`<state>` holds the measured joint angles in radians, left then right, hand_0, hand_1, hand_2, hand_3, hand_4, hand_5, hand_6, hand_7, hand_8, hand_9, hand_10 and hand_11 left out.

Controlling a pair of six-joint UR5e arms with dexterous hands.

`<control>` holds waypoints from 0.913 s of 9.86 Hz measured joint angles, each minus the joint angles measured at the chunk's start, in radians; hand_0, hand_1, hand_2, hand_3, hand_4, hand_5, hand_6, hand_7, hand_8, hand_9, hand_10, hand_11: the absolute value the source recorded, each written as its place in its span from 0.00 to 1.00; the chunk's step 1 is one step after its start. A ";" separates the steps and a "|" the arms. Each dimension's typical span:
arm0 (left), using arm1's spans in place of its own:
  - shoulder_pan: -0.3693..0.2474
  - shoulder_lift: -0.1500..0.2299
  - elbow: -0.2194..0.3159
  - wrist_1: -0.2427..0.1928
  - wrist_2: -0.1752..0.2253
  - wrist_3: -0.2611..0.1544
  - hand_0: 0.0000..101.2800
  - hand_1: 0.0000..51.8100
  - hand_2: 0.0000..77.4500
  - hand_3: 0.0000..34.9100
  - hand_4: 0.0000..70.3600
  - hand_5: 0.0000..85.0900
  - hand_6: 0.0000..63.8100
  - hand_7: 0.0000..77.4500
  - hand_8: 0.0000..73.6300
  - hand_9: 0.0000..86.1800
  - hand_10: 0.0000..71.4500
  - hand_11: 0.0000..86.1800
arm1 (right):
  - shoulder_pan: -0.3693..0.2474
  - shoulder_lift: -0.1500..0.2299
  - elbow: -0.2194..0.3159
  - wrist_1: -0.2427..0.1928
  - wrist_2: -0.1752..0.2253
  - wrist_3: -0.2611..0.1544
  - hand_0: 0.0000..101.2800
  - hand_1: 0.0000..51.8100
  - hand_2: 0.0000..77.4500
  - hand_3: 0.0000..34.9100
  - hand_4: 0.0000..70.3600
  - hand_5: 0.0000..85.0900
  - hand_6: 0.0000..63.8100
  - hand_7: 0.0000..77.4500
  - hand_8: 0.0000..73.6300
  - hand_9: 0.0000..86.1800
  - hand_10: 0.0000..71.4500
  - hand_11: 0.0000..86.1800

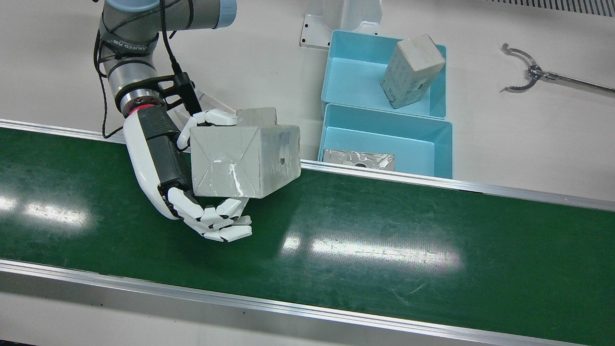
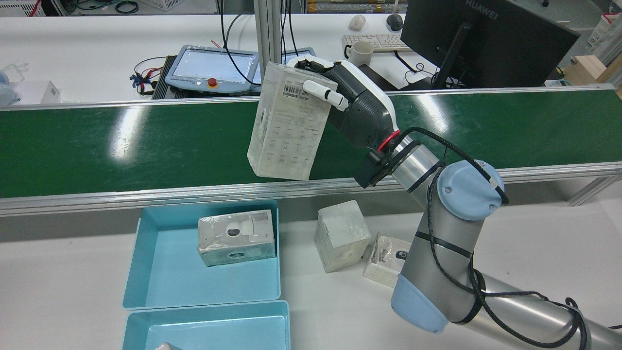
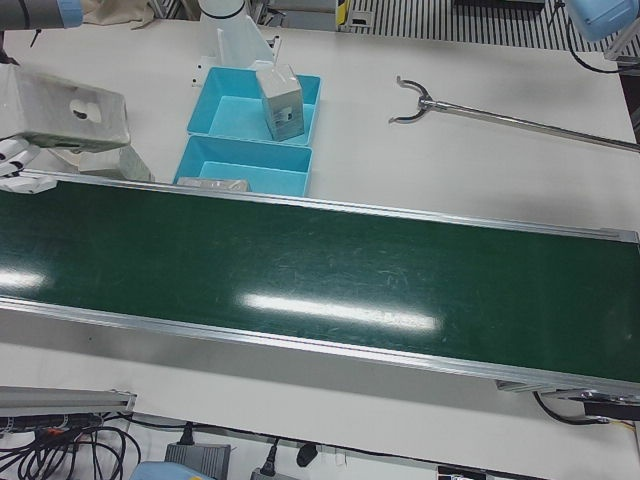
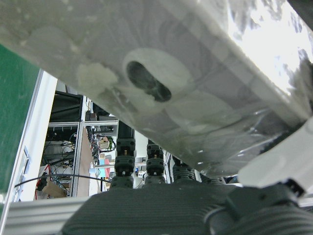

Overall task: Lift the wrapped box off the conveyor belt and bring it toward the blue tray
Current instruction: 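Carry the held box with the right hand down over the blue tray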

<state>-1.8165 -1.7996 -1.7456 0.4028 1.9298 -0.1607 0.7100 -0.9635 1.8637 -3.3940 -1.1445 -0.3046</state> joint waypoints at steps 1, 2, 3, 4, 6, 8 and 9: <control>0.000 0.000 0.000 0.000 0.000 0.000 0.00 0.00 0.01 0.00 0.00 0.01 0.00 0.01 0.01 0.01 0.00 0.00 | -0.042 0.001 0.030 0.000 0.026 -0.021 0.40 0.04 0.45 0.16 0.32 0.53 0.35 0.59 0.18 0.30 0.30 0.37; 0.000 0.000 0.000 0.000 0.000 0.000 0.00 0.00 0.01 0.00 0.00 0.01 0.00 0.01 0.01 0.01 0.00 0.00 | -0.081 0.002 0.052 0.000 0.048 -0.042 0.40 0.04 0.45 0.16 0.32 0.53 0.35 0.59 0.18 0.30 0.30 0.37; 0.000 0.000 0.000 0.000 0.000 0.000 0.00 0.00 0.01 0.00 0.00 0.01 0.00 0.01 0.01 0.00 0.00 0.00 | -0.121 0.011 0.064 0.000 0.067 -0.059 0.41 0.04 0.45 0.37 0.32 0.53 0.32 0.57 0.16 0.23 0.30 0.36; 0.000 0.000 0.000 0.000 0.000 0.000 0.00 0.00 0.01 0.00 0.00 0.01 0.00 0.01 0.01 0.00 0.00 0.00 | -0.160 0.027 0.070 -0.001 0.081 -0.074 0.41 0.04 0.45 0.37 0.32 0.53 0.32 0.57 0.16 0.23 0.27 0.34; 0.000 0.000 0.000 0.000 0.000 0.000 0.00 0.00 0.01 0.00 0.00 0.01 0.00 0.01 0.00 0.01 0.01 0.00 | -0.222 0.047 0.074 0.000 0.099 -0.103 0.42 0.04 0.45 0.59 0.32 0.53 0.22 0.45 0.05 0.15 0.21 0.25; 0.000 0.000 0.000 0.000 0.000 0.000 0.00 0.00 0.01 0.00 0.00 0.01 0.00 0.01 0.01 0.00 0.01 0.00 | -0.263 0.059 0.070 0.000 0.110 -0.114 0.43 0.04 0.45 0.83 0.32 0.54 0.15 0.34 0.00 0.05 0.14 0.19; 0.000 0.000 0.000 0.000 0.000 0.000 0.00 0.00 0.01 0.00 0.00 0.01 0.00 0.01 0.01 0.01 0.00 0.00 | -0.276 0.065 0.067 0.001 0.113 -0.118 0.43 0.04 0.45 0.83 0.32 0.54 0.15 0.35 0.00 0.06 0.14 0.19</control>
<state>-1.8165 -1.7996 -1.7456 0.4028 1.9298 -0.1607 0.4341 -0.8982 1.9312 -3.3933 -1.0312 -0.4230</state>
